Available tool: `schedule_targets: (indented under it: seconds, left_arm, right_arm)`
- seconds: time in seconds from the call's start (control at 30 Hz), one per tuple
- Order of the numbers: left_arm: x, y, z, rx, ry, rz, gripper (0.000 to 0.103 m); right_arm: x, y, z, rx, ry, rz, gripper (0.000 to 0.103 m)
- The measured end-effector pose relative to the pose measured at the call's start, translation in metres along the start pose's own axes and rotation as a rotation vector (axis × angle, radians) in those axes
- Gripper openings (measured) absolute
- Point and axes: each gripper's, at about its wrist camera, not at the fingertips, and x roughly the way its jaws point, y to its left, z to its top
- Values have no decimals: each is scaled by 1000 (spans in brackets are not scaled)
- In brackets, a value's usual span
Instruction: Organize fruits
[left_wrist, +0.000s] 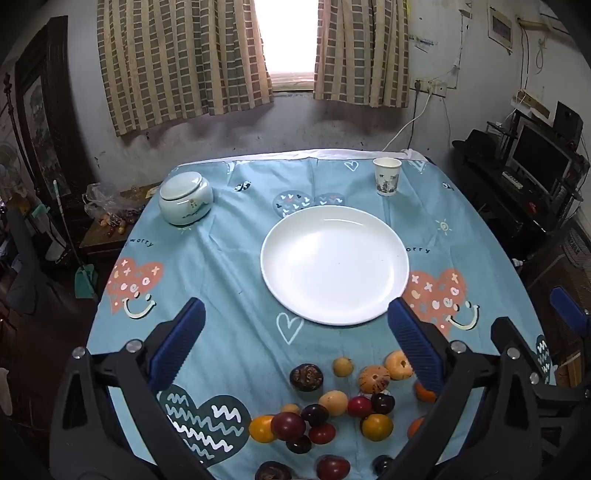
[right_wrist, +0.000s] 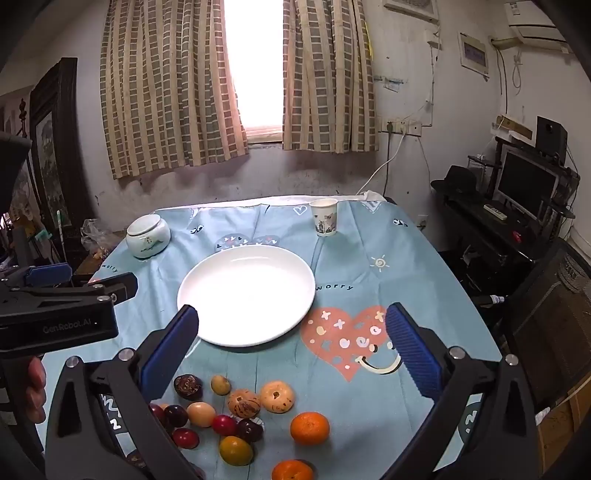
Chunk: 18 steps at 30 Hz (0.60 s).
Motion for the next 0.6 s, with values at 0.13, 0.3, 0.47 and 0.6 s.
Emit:
schedule_targets:
  seconds: [0.13,0.3,0.47,0.6]
  left_arm:
    - [-2,-1,-5,-14,-14,-10,100]
    - [-5,12,-3,-26,3,-23,100]
    - [-7,14,-1,-26,-2,-19,100]
    - [-10,17,-1,-51,-30,-27,100]
  right_arm:
    - [0,1,-1,-8,-12,5,102]
    - [-2,2,-2,-23,-11,6,102]
    - [5,4,-5,-18,22,23,102]
    - [3,4,-5,-19,31,28,102]
